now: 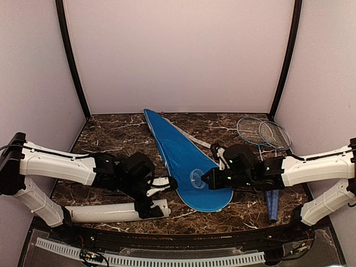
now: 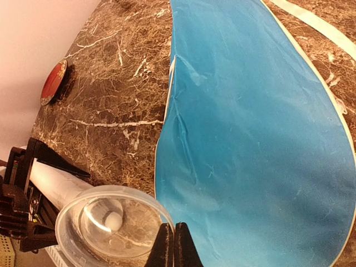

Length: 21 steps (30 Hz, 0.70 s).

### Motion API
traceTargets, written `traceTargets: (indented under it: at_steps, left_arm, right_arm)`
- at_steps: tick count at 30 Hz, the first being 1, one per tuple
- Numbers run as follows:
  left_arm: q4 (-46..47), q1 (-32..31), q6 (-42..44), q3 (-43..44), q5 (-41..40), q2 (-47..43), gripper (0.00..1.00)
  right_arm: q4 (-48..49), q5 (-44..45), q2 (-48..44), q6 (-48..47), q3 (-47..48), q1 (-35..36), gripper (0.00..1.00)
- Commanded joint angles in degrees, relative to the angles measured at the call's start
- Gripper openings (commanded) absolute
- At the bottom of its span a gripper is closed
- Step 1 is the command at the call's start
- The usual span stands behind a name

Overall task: Pack up the badminton gear
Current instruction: Pick up the shuttle tube from the center of the board.

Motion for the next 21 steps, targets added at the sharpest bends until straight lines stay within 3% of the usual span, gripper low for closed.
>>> traceTargets:
  at_steps: [1,14,21]
  left_arm:
    - [-6.1,-1.4,-0.8,2.2,-1.4,2.1,0.94]
    - [-7.9,-3.8,-0.2,3.9,-7.4,8.6,0.95]
    - [-5.6,-3.8,-0.9,4.0,-9.1,5.6,0.77]
  right_arm:
    - [1.9,-0.4,-1.3,-1.5,-1.9,-1.1,0.0]
    - [-2.4,3.3,4.5,-4.4,1.1,-1.4,0.0]
    - [-4.9,4.4,5.9,-5.4,1.9,-1.4,0.0]
